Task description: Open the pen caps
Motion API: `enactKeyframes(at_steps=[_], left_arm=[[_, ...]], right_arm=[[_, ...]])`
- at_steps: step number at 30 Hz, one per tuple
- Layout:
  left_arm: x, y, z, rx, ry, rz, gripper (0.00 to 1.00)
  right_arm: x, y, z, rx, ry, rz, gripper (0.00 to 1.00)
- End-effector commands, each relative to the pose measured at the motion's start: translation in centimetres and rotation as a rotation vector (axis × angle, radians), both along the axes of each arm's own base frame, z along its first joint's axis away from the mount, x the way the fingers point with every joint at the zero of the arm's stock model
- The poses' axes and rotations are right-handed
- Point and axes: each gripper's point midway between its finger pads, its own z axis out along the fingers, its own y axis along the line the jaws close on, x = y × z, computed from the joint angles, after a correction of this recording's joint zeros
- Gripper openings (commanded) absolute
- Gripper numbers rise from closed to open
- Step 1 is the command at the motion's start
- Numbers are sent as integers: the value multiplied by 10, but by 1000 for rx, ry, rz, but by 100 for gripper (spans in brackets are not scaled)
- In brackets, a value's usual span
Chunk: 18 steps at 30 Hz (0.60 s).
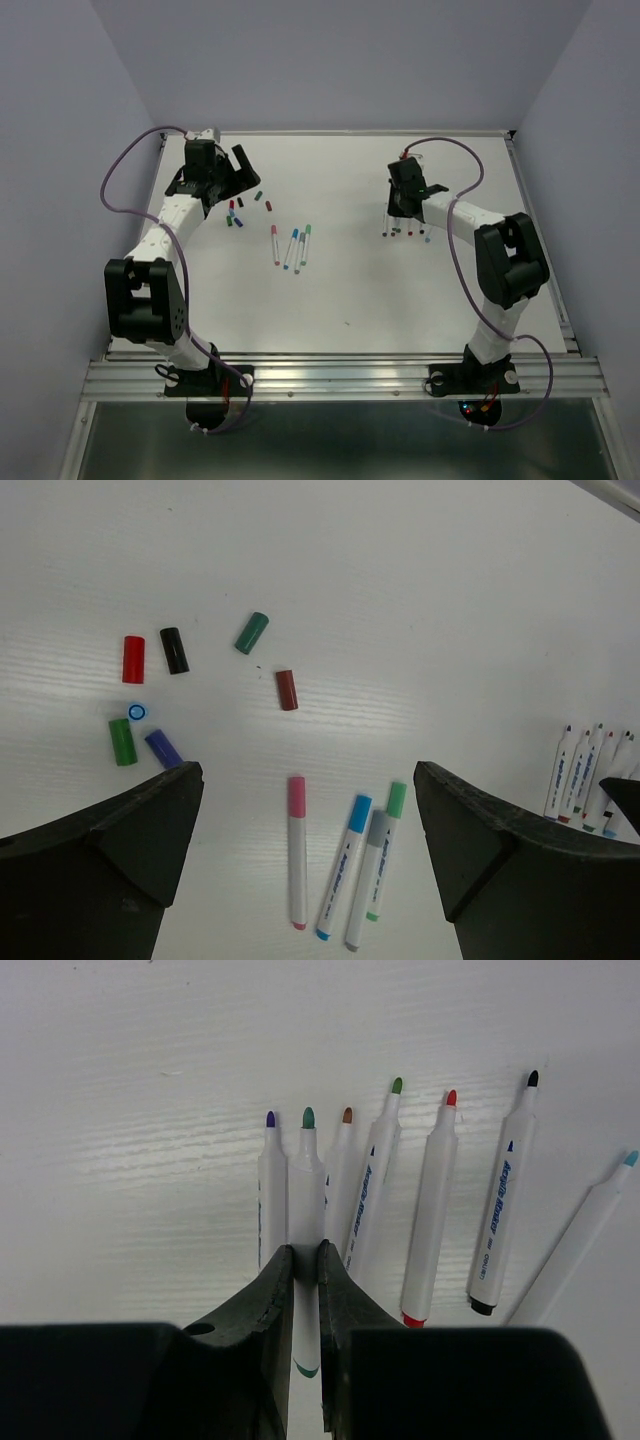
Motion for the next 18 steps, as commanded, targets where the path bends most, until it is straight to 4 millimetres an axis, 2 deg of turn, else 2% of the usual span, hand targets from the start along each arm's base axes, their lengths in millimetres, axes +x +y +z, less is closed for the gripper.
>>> enactKeyframes(at_steps=[1, 11, 14, 18], left_arm=[[0, 0, 18, 11, -59, -13, 99], [-1, 1, 16, 14, -58, -15, 99], [-2, 1, 16, 15, -57, -16, 99], [-3, 0, 19, 13, -64, -16, 99]], right_arm=[[18, 4, 13, 9, -38, 2, 11], [21, 2, 5, 12, -14, -1, 27], [20, 4, 9, 23, -16, 2, 34], [18, 11, 22, 59, -29, 30, 36]])
